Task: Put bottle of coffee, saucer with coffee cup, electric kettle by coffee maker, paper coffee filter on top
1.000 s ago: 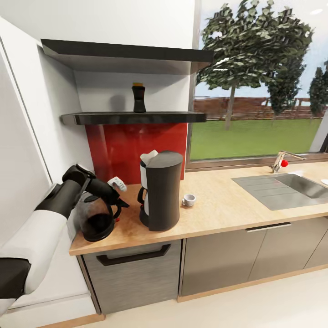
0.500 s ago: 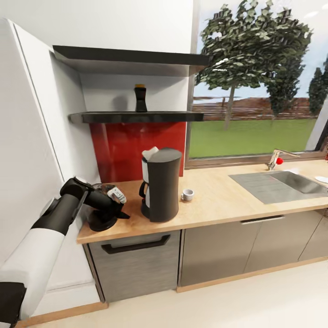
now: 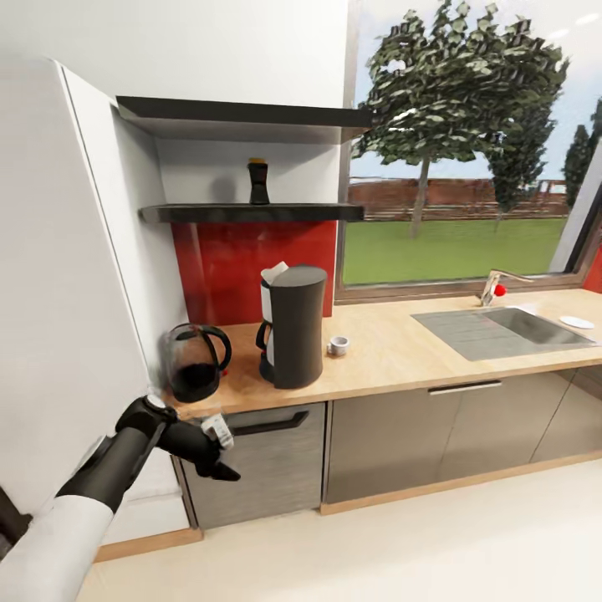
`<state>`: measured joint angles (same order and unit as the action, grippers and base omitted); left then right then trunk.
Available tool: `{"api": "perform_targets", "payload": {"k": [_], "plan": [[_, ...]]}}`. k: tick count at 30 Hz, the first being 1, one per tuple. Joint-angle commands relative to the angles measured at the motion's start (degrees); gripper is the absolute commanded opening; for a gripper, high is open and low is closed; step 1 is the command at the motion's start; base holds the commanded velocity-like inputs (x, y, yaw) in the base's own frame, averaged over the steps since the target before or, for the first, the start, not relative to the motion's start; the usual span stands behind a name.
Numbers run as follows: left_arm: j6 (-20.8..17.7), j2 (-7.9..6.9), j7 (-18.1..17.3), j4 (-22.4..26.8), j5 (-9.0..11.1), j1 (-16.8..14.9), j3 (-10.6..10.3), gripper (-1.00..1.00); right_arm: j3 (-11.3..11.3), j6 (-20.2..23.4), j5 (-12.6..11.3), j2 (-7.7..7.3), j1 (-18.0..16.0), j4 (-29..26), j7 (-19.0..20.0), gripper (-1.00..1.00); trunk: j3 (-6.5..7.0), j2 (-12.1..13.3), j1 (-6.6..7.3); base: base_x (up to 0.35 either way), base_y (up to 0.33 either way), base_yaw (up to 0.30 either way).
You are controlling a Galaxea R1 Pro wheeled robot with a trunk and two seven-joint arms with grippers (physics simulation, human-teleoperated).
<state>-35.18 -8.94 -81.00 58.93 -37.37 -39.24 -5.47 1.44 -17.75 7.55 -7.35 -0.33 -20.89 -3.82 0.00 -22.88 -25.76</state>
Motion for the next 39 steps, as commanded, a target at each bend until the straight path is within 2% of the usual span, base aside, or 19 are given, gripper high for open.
{"api": "perform_targets", "payload": {"k": [1,4,7,9,11,12,14,15,18,21,22,25,27,29,32,33,34,36,39], "plan": [[0.71,-0.07,-0.02,-0.10,0.67,2.09,0.08,1.00,0.14,-0.09,0.54,-0.01,-0.02,0.05,-0.40,1.00,-0.01,-0.04,-0.02,-0.025,-0.004,0.000],[4.79,-0.07,1.13,-0.92,2.79,7.18,1.70,1.00,0.15,-0.09,0.54,0.00,-0.02,0.05,-0.40,1.00,-0.01,-0.04,-0.02,-0.012,-0.002,0.000],[12.37,0.04,5.00,-1.85,4.98,15.43,5.67,1.00,0.33,-0.09,0.54,0.04,-0.02,0.06,-0.40,1.00,-0.01,-0.04,-0.02,-0.003,0.000,0.000],[13.82,0.05,6.21,-2.04,5.27,17.22,6.54,1.00,0.36,-0.09,0.54,0.05,-0.02,0.06,-0.40,1.00,-0.01,-0.04,-0.02,-0.001,0.000,0.000],[15.70,0.14,9.79,-3.11,6.16,20.79,8.50,1.00,0.39,-0.09,0.54,0.05,-0.02,0.01,-0.39,1.00,-0.01,-0.04,-0.02,0.000,0.000,0.000],[16.67,0.19,13.17,-4.61,7.75,23.01,10.31,1.00,0.37,-0.09,0.54,0.05,-0.02,-0.01,-0.39,1.00,-0.01,-0.04,-0.02,0.000,0.000,0.000],[18.20,0.22,17.01,-7.23,10.24,24.66,12.36,1.00,0.30,-0.09,0.54,0.05,-0.02,-0.02,-0.37,1.00,-0.01,-0.04,-0.02,0.000,0.000,0.000],[20.99,0.21,21.20,-10.86,13.33,25.77,14.34,1.00,0.24,-0.09,0.50,0.06,-0.02,-0.03,-0.36,1.00,-0.01,-0.04,-0.02,0.000,0.000,0.000],[27.51,0.04,28.87,-17.70,18.15,26.76,17.12,1.00,0.18,-0.09,0.43,0.06,-0.02,-0.03,-0.33,1.00,-0.01,-0.04,-0.02,0.000,0.000,0.000],[32.81,0.00,35.61,-23.66,20.41,27.40,18.83,1.00,0.20,-0.09,0.36,0.06,-0.02,-0.03,-0.32,1.00,-0.01,-0.04,-0.02,0.000,0.000,0.000],[37.87,0.02,43.16,-29.40,21.50,27.71,20.43,1.00,0.17,-0.09,0.28,0.06,-0.02,-0.03,-0.28,1.00,-0.01,-0.04,-0.02,0.000,0.000,0.000],[42.56,0.10,51.60,-34.77,21.99,27.95,22.12,1.00,0.15,-0.09,0.21,0.09,-0.02,-0.03,-0.25,1.00,-0.01,-0.04,-0.02,0.000,0.000,0.000],[46.52,0.18,61.21,-39.79,22.29,28.08,23.67,1.00,0.15,-0.09,0.14,0.19,-0.02,-0.03,-0.23,1.00,-0.01,-0.04,-0.02,0.000,0.000,0.000],[47.96,0.22,65.69,-41.77,22.37,28.11,24.14,1.00,0.15,-0.09,0.13,0.24,-0.02,-0.03,-0.23,1.00,-0.01,-0.04,-0.02,0.000,0.000,0.000],[50.07,0.49,75.46,-45.44,22.53,28.15,24.74,1.00,0.10,-0.09,0.00,0.29,-0.02,-0.08,-0.24,1.00,-0.01,-0.04,-0.02,0.000,0.000,0.000],[50.29,0.61,77.14,-46.01,22.54,28.15,24.81,1.00,0.09,-0.09,-0.12,0.30,-0.02,-0.08,-0.24,1.00,-0.01,-0.04,-0.02,0.000,0.000,0.000],[50.73,1.12,81.90,-47.43,22.57,28.16,24.94,1.00,0.08,-0.09,-0.88,0.33,-0.02,-0.10,-0.24,1.00,-0.01,-0.04,-0.02,0.000,0.000,0.000],[50.99,1.71,88.00,-48.88,22.59,28.18,25.02,1.00,0.11,-0.09,-2.63,0.37,-0.02,-0.06,-0.23,1.00,-0.01,-0.04,-0.02,0.000,0.000,0.000],[51.10,2.05,93.08,-50.57,22.57,28.23,25.05,1.00,0.13,-0.09,-4.23,0.39,-0.02,-0.08,-0.20,1.00,-0.01,-0.04,-0.02,0.000,0.000,0.000]]}}
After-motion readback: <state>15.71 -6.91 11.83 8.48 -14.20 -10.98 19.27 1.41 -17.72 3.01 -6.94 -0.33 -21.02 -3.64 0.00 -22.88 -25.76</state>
